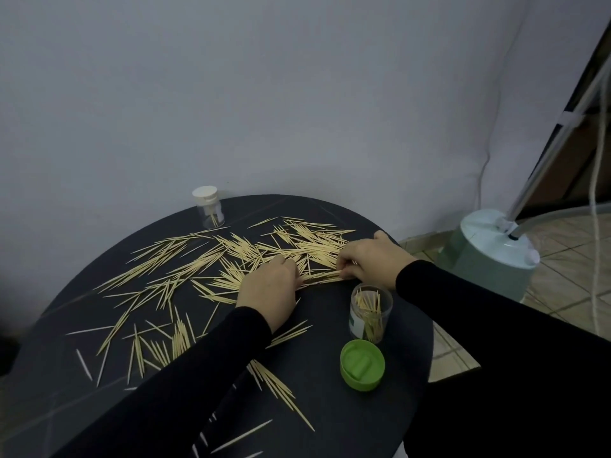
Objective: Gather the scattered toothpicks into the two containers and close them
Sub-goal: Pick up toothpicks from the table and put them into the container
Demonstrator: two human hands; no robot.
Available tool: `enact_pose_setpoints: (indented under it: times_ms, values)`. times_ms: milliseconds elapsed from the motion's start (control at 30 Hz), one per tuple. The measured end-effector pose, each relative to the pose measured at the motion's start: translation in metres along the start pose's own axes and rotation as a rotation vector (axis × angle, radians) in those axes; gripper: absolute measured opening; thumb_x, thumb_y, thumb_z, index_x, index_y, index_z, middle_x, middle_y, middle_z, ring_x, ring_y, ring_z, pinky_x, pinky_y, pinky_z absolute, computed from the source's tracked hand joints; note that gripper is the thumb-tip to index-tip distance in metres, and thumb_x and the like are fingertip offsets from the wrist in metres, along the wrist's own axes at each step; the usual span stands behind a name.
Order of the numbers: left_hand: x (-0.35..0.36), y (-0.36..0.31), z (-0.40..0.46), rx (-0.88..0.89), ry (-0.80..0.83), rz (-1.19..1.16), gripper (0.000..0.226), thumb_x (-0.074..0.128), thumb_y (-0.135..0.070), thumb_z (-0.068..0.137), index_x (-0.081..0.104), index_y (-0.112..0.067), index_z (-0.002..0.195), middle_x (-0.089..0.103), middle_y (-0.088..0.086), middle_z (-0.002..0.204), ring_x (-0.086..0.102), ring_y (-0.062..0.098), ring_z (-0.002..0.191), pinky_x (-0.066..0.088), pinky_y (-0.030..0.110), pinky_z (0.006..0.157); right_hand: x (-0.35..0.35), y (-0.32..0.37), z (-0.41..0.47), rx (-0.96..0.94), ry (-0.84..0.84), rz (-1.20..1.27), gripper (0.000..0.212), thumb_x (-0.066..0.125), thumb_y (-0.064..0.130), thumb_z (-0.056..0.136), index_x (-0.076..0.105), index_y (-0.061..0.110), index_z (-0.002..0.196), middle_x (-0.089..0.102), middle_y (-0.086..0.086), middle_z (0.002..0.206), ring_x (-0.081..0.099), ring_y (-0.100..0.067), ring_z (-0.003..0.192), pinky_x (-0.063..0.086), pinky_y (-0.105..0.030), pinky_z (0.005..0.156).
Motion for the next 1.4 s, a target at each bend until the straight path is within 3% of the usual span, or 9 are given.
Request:
enact_pose_setpoints:
  times_ms: [300,500,600,767,867,933,1133,1267,1400]
  values:
    - [-0.004,-0.007,-0.004,-0.009,-0.028,-0.012,0.019,0.042,-0.035,0.099,0.054,-0.023,0.107,0.052,-0.004,0.107,0.056,0.015,0.094,0.047,0.031,0.075,-0.008,-0.002,-0.019,0.048,-0.044,-0.011,0.021,0.052,0.041,0.096,0.066,0.033,0.108,0.059,0.010,0.109,0.050,-0.012,0.108,0.029,-0.038,0.097]
    - [-0.010,-0.003,-0.006,-0.105,-0.076,-0.184,0.016,0.049,-0.037,0.096,0.060,-0.026,0.101,0.054,-0.010,0.100,0.055,0.009,0.089,0.047,0.026,0.078,-0.021,-0.007,-0.033,0.135,-0.145,0.200,0.019,0.057,0.039,0.094,0.068,0.029,0.106,0.063,0.012,0.104,0.054,-0.011,0.104,0.032,-0.037,0.103]
    - [-0.015,-0.005,-0.004,-0.155,-0.115,-0.408,0.011,0.052,-0.034,0.095,0.058,-0.025,0.094,0.058,-0.010,0.093,0.055,0.008,0.084,0.044,0.024,0.074,-0.027,-0.011,-0.040,0.163,-0.196,0.395,0.017,0.060,0.038,0.092,0.069,0.028,0.103,0.062,0.016,0.094,0.055,-0.007,0.097,0.039,-0.033,0.100]
    - [-0.028,-0.021,-0.004,-0.197,-0.134,-1.074,0.010,0.055,-0.027,0.095,0.062,-0.021,0.094,0.063,-0.006,0.087,0.057,0.007,0.078,0.046,0.019,0.067,-0.045,-0.011,-0.054,0.135,-0.267,0.707,0.012,0.061,0.028,0.093,0.067,0.024,0.102,0.062,0.018,0.085,0.057,0.006,0.078,0.041,-0.006,0.068]
    - [-0.036,-0.038,-0.008,-0.209,-0.096,-1.349,0.009,0.055,-0.022,0.095,0.064,-0.019,0.097,0.062,-0.008,0.086,0.055,0.001,0.074,0.041,0.015,0.059,-0.050,-0.009,-0.061,0.075,-0.221,0.824,0.005,0.065,0.028,0.089,0.068,0.030,0.093,0.069,0.013,0.086,0.061,0.009,0.079,0.046,-0.011,0.076]
    - [-0.039,-0.048,-0.011,-0.190,-0.069,-1.438,0.008,0.056,-0.020,0.095,0.063,-0.020,0.096,0.061,-0.011,0.081,0.052,-0.006,0.066,0.037,0.011,0.054,-0.050,-0.008,-0.064,0.027,-0.149,0.866,0.010,0.070,0.037,0.081,0.072,0.032,0.089,0.073,0.008,0.088,0.066,-0.003,0.088,0.051,-0.025,0.087]
    - [-0.030,-0.064,-0.021,-0.087,0.026,-1.409,0.009,0.058,-0.013,0.093,0.065,-0.011,0.097,0.062,-0.004,0.082,0.053,-0.008,0.061,0.039,0.006,0.050,-0.049,-0.009,-0.074,-0.040,0.026,0.883,0.030,0.073,0.051,0.066,0.077,0.031,0.089,0.075,0.004,0.093,0.067,-0.012,0.094,0.050,-0.037,0.095]
    - [-0.016,-0.060,-0.026,-0.069,0.115,-1.304,0.006,0.062,-0.017,0.090,0.068,-0.018,0.092,0.066,-0.004,0.088,0.061,0.005,0.084,0.048,0.017,0.072,-0.044,-0.010,-0.076,-0.006,0.106,0.824,0.018,0.074,0.048,0.066,0.076,0.037,0.080,0.071,0.005,0.097,0.063,-0.007,0.091,0.049,-0.032,0.090]
    - [-0.013,-0.057,-0.030,0.002,0.150,-1.266,0.010,0.066,-0.013,0.087,0.070,-0.015,0.096,0.070,-0.006,0.092,0.063,0.000,0.084,0.049,0.016,0.073,-0.044,-0.005,-0.077,-0.011,0.165,0.749,0.008,0.075,0.032,0.078,0.072,0.039,0.081,0.067,0.005,0.100,0.058,-0.002,0.091,0.047,-0.021,0.080]
Point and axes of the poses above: each hand's wrist, its own z-axis towards the middle knuckle, its own x-axis out of the palm, y = z × x, the point moved 4 cm from there along z, towards the middle knuckle
